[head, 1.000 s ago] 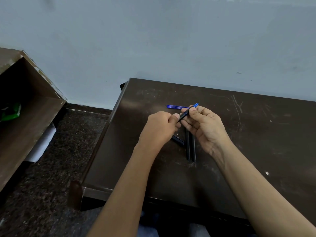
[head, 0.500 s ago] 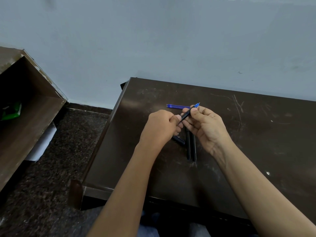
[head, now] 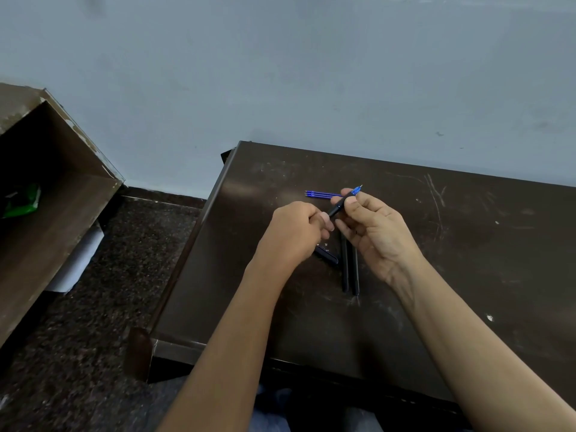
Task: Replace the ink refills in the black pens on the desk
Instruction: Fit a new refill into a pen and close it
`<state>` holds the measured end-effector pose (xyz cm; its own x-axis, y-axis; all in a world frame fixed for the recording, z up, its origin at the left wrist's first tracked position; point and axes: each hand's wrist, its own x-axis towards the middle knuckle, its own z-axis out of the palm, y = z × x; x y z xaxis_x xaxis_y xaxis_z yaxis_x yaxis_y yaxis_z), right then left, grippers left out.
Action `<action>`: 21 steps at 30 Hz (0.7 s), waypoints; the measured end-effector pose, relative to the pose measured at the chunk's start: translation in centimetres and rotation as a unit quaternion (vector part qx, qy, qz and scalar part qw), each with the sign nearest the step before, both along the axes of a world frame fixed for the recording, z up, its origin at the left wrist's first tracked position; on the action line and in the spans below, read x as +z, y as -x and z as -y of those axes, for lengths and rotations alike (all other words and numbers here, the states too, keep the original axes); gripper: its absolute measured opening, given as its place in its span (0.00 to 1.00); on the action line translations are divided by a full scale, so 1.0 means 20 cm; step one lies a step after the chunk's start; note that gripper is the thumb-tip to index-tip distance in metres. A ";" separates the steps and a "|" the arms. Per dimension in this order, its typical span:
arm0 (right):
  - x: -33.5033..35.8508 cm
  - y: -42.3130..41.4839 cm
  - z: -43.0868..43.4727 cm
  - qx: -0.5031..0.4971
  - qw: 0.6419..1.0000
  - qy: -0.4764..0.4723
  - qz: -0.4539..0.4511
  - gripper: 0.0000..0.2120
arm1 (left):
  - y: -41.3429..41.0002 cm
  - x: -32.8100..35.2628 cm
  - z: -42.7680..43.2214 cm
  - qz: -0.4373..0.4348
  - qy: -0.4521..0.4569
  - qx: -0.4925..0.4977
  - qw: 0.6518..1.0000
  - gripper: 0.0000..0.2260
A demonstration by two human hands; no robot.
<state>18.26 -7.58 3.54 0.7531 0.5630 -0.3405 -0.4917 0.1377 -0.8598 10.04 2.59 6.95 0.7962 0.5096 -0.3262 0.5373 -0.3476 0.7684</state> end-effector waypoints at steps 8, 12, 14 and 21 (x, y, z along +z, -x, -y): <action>0.03 0.00 0.02 0.011 0.999 -0.032 -0.009 0.06 | -0.01 0.01 -0.01 -0.027 0.037 -0.034 0.998 0.14; 0.03 0.00 0.01 -0.004 1.000 -0.027 0.010 0.04 | -0.01 0.02 -0.01 -0.018 0.035 -0.047 0.998 0.13; 0.03 0.00 0.01 -0.006 1.000 -0.020 0.016 0.04 | -0.01 0.02 -0.01 -0.022 0.035 -0.050 0.998 0.13; -0.09 -0.01 0.01 0.089 0.868 0.283 0.399 0.14 | 0.03 -0.04 -0.03 -0.021 -0.146 0.009 0.989 0.10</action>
